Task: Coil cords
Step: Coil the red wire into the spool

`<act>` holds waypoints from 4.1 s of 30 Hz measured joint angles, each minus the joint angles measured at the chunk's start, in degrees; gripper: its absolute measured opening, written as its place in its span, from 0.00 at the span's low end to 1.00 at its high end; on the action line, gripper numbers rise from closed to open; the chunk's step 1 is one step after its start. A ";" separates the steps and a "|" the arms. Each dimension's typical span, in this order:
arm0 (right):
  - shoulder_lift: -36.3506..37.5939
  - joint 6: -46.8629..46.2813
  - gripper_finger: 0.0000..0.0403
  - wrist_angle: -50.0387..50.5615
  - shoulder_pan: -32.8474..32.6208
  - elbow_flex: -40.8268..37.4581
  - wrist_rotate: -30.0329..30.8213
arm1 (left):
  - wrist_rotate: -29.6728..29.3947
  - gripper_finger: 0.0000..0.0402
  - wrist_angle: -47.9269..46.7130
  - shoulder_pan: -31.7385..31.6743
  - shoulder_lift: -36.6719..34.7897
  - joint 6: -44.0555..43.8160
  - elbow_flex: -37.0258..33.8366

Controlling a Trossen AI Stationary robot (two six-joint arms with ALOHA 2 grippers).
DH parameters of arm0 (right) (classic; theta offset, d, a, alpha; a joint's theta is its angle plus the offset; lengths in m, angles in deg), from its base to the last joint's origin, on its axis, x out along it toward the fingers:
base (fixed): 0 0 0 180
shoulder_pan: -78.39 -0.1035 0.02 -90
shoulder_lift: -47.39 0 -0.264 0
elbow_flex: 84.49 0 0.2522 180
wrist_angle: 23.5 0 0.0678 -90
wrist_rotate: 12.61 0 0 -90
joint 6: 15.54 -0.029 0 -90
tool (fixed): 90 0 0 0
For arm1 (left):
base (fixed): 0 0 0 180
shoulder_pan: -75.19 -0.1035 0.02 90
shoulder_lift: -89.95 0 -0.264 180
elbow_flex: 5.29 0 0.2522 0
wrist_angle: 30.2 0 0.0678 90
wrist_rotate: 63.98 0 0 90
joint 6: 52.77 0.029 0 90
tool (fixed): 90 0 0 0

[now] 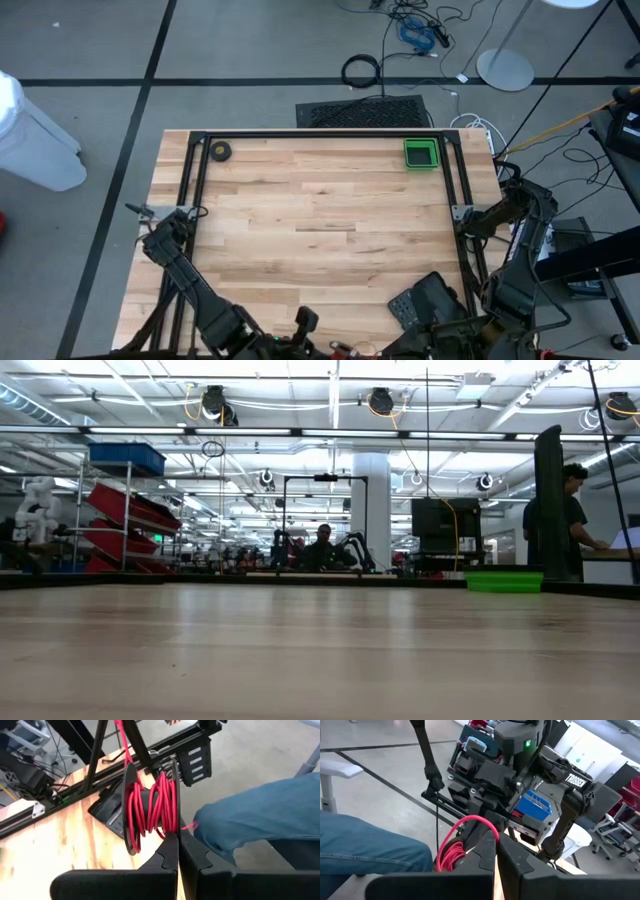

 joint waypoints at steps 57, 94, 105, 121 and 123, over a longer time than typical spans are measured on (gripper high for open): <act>-5.73 -7.89 0.00 -4.12 12.57 0.02 -14.92 | 19.43 0.00 20.23 -0.95 2.69 20.18 -2.94; -5.44 -3.85 0.35 8.47 10.68 0.02 -12.09 | 20.68 0.00 25.29 1.51 2.73 27.50 -2.94; -5.16 -7.05 0.45 9.89 6.22 0.02 -15.60 | 11.51 0.00 22.75 3.89 1.93 27.62 -2.91; -16.03 -4.29 0.45 0.00 11.38 0.02 -16.84 | -13.88 0.00 22.04 9.01 -0.80 32.69 -2.87; -18.25 -3.23 0.45 -2.11 11.28 0.02 -12.35 | -14.91 0.00 22.07 9.25 -1.62 31.72 -2.87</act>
